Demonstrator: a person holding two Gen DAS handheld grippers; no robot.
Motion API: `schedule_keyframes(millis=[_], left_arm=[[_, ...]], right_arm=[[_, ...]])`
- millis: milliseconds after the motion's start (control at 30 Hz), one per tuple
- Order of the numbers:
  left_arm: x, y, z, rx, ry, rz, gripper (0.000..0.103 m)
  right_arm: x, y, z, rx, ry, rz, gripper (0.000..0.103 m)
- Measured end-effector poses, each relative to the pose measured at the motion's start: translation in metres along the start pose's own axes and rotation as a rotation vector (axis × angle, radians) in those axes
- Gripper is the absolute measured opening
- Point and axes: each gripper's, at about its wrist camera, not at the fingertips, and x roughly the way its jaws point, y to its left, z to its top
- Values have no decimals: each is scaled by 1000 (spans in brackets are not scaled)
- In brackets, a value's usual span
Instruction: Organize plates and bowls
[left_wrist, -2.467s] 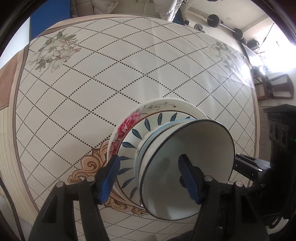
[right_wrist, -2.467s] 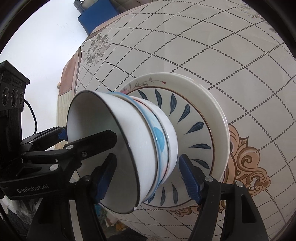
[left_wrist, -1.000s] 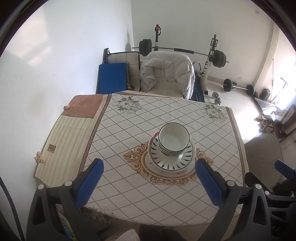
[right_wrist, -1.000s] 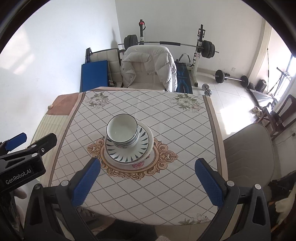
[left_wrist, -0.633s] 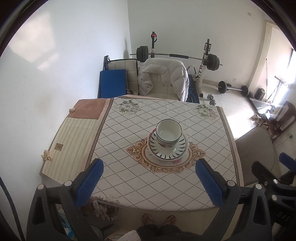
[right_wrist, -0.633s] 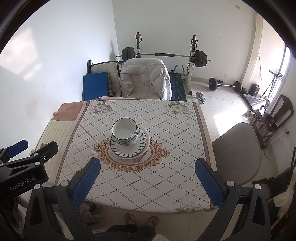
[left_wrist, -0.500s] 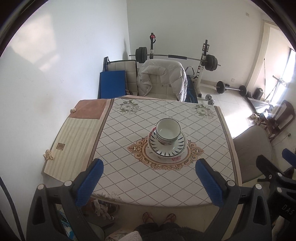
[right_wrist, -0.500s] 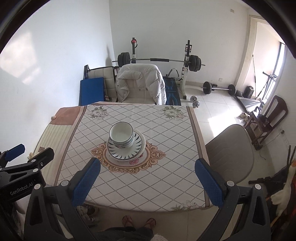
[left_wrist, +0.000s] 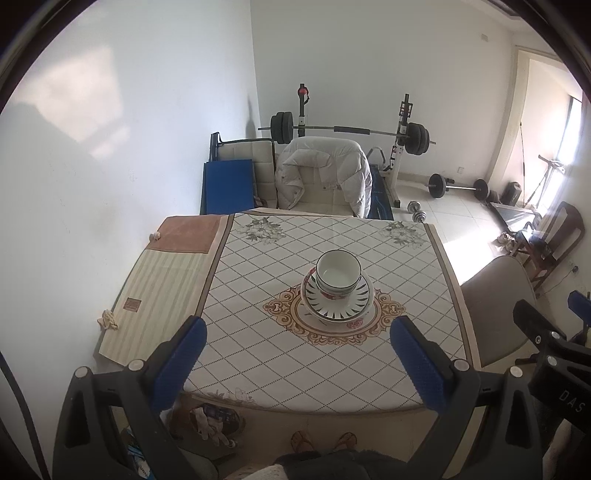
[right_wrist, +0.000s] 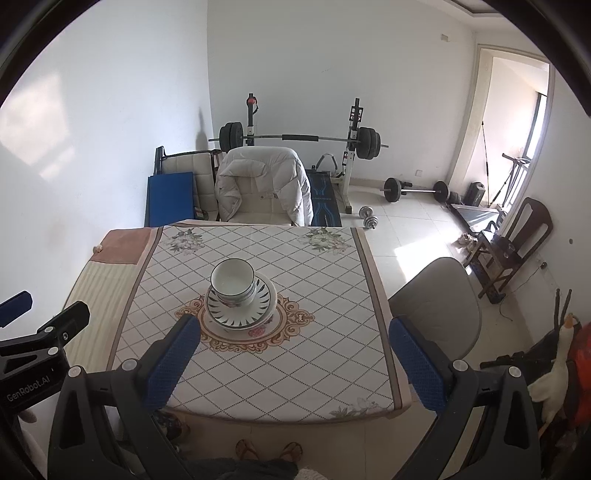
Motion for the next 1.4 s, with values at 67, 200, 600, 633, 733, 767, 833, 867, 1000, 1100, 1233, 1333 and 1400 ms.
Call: schedule_keyframes(millis=[67,200,600,633,733,767,833,867,1000,1100,1233,1333,1400], left_arm=[[0,4,0,-10,-1,-1,102],[1,7,-1,-8,4,-8,103],[-4,13,-10,-1,4,-12,103],[-4,13,-11,-1,5,-10,103],[-5,14,-12,1,7,-13,103],[-5,14,-13,3,8,-11,103],[-6,14,-13,4,10,-14,103],[-6,14,-13,5,10,-16,103],[-7,13,-13,10,6,-14,103],[-7,12,-13,12,6,-14,103],[-9,9,-13,16,5,-20,103],[-9,7,-14,24,6,-21,103],[-10,6,-14,26,8,-21,103]], right_arm=[[-3,1,0,3,-3,-6,103],[0,4,2,-1,0,-7,103],[-2,8,-3,-10,21,-19,103],[-2,9,-4,-11,22,-19,103],[-3,9,-5,-8,25,-20,103],[-3,10,-6,-9,24,-22,103],[-2,10,-5,-6,26,-20,103],[-2,10,-6,-3,27,-18,103],[-2,9,-8,1,27,-29,103],[-3,8,-10,6,28,-33,103],[-1,6,-11,13,32,-35,103],[0,6,-12,14,38,-39,103],[0,6,-13,16,40,-39,103]])
